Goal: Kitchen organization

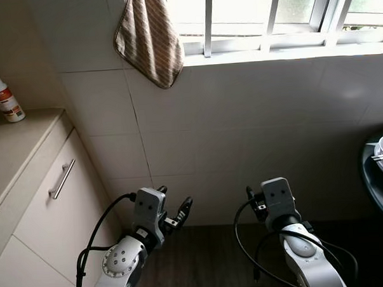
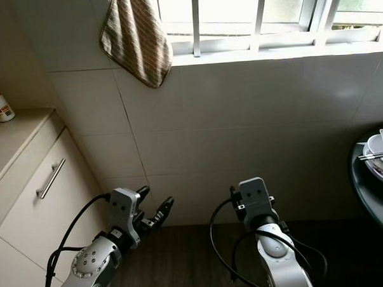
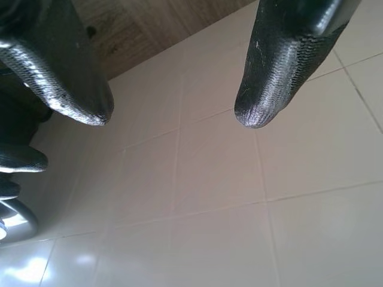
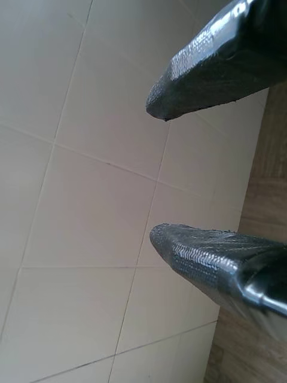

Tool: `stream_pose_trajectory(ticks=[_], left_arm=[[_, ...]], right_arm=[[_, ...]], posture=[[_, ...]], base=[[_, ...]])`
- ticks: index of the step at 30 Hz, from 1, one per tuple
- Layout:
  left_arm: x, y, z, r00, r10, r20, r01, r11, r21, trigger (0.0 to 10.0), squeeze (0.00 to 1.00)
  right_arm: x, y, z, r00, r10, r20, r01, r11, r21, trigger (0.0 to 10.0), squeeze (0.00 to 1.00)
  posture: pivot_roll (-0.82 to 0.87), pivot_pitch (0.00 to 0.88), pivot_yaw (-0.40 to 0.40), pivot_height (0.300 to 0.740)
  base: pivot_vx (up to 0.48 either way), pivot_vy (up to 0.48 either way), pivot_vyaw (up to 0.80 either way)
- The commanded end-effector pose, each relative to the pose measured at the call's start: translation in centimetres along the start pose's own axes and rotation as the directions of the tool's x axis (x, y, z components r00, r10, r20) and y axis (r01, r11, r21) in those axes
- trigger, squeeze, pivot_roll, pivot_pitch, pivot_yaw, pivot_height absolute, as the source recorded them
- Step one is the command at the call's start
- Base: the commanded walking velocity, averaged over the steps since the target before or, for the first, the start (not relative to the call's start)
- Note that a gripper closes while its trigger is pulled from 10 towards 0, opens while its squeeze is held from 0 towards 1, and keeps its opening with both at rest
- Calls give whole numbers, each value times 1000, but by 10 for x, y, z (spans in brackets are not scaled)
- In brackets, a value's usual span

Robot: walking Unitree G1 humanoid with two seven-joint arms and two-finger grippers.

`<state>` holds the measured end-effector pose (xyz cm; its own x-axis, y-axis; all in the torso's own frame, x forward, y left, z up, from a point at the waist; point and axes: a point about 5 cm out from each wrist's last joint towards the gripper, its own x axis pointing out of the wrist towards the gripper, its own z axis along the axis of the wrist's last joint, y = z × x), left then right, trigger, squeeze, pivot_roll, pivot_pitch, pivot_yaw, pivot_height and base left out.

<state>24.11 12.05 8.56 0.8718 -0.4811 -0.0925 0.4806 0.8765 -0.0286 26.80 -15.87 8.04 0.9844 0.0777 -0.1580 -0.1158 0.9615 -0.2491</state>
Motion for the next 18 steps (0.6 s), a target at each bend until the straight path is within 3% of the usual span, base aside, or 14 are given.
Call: stream_pose_trajectory(ticks=[1, 13, 18], left_arm=[[1, -2, 1, 1000, -15, 10, 15, 1000, 4, 10000, 0], [2, -2, 3, 1000, -15, 24, 15, 1000, -1, 10000, 0], [2, -3, 3, 1000, -15, 25, 15, 1000, -7, 10000, 0]], right_arm=[[1, -1, -1, 1000, -1, 2, 1, 1000, -16, 10000, 0], [3, -12, 14, 989, -111, 97, 117, 992, -56, 10000, 0], [1, -11, 27, 975, -108, 195, 134, 983, -128, 10000, 0]], posture=[[-10, 0, 8, 740], [-11, 0, 6, 740], [-13, 0, 5, 740]], base=[[0, -465, 0], [0, -478, 0], [0, -424, -800]])
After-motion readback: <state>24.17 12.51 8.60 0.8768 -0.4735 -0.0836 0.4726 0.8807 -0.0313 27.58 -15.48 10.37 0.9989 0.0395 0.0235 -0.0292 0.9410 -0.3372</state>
